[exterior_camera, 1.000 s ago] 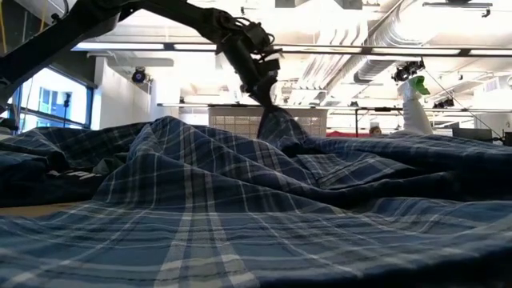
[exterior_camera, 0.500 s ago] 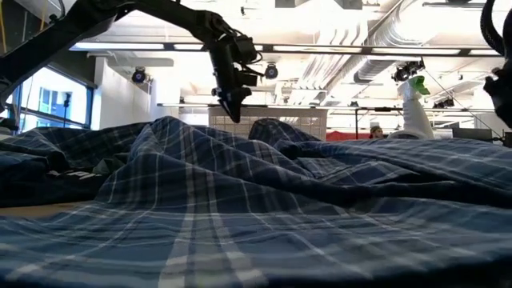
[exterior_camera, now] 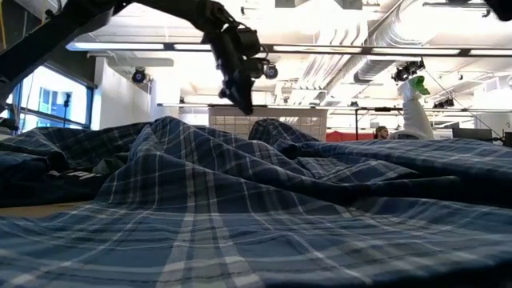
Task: Fold Laundry from Bin
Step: Fold the checkered blue polo
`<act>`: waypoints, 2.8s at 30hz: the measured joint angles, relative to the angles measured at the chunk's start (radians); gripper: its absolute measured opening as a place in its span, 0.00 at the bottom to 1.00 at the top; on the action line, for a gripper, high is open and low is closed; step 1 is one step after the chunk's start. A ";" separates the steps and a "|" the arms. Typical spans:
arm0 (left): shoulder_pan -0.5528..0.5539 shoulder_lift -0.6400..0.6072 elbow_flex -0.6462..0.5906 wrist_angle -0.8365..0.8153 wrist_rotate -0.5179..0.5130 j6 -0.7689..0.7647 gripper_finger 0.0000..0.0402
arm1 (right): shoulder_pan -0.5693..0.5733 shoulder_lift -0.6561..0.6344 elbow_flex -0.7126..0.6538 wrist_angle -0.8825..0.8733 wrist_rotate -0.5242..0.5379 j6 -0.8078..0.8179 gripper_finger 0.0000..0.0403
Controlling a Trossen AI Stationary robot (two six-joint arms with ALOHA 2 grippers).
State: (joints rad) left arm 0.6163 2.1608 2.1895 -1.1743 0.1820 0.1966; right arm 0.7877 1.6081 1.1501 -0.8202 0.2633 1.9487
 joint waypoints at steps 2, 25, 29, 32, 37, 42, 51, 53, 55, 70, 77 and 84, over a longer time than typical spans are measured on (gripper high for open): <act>-0.037 0.005 0.000 0.009 0.085 0.017 0.22 | -0.040 -0.004 0.017 -0.090 0.033 0.006 0.04; -0.279 0.280 -0.001 -0.202 0.016 0.181 0.04 | -0.059 -0.011 -0.282 0.288 -0.104 0.026 0.08; -0.259 0.243 -0.001 -0.263 0.076 0.198 0.01 | 0.054 -0.011 -0.282 0.275 -0.104 0.180 0.08; -0.244 0.199 -0.001 -0.301 0.075 0.197 0.01 | 0.108 -0.011 -0.271 0.265 -0.106 0.256 0.08; -0.234 0.099 0.000 -0.343 0.076 0.173 0.00 | 0.129 -0.011 -0.188 0.255 -0.033 0.265 0.08; -0.241 0.070 0.001 -0.247 0.076 0.147 0.01 | 0.081 -0.013 -0.138 0.201 0.081 0.220 0.09; -0.260 0.119 0.000 -0.082 0.021 0.073 0.23 | -0.005 -0.013 -0.136 0.148 0.095 0.136 0.30; -0.263 0.141 0.000 -0.080 0.006 0.054 0.29 | -0.013 -0.013 -0.136 0.150 0.095 0.122 0.34; -0.268 0.166 0.000 -0.078 -0.040 0.034 0.34 | -0.018 -0.013 -0.136 0.150 0.095 0.111 0.36; -0.335 0.198 -0.001 -0.141 -0.157 0.163 0.02 | -0.021 -0.013 -0.136 0.147 0.081 0.111 0.39; -0.334 0.098 0.000 -0.253 -0.167 0.160 0.00 | -0.021 -0.013 -0.136 0.142 0.081 0.110 0.39; -0.209 0.007 0.000 -0.256 -0.167 -0.014 0.04 | -0.021 -0.013 -0.136 0.142 0.081 0.110 0.39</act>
State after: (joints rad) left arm 0.4069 2.1678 2.1895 -1.4306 0.0152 0.1823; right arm 0.7672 1.5951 1.0145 -0.6777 0.3443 2.0592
